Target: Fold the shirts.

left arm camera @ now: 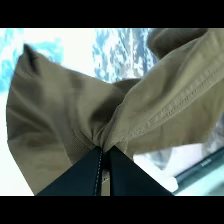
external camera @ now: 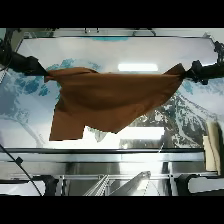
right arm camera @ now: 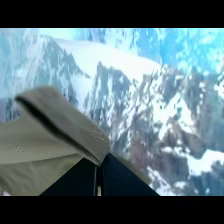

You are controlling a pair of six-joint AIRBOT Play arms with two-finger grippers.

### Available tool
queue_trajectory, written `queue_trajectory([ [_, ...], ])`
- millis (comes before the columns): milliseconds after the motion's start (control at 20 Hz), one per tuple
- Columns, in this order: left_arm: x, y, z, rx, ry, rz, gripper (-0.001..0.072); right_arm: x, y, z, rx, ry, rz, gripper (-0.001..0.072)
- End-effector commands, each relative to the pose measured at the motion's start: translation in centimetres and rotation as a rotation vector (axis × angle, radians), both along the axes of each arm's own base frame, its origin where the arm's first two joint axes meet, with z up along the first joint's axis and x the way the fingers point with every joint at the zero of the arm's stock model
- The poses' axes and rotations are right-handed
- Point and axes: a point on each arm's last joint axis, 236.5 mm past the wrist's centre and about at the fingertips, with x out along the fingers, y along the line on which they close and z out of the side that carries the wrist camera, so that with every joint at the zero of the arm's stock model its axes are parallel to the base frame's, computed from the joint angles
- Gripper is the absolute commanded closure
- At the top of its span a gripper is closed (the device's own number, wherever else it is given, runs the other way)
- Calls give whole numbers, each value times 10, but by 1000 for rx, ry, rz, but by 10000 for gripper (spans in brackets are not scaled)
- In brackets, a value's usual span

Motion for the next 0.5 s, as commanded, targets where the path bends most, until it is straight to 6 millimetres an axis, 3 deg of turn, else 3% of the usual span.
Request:
queue_trajectory([
  [0, -40, -17, -36, -105, 172, -36, 690, -18, 28, -4, 18, 44, 82, 694],
  [200, -81, -36, -115, -177, 386, -120, 690, -39, 80, -44, 15, 117, 183, 695],
  [300, -95, -36, -147, -212, 502, -121, 684, -47, 89, -71, -24, 151, 190, 695],
  [450, -106, -29, -175, -263, 632, -108, 683, -53, 92, -95, -27, 201, 192, 695],
])
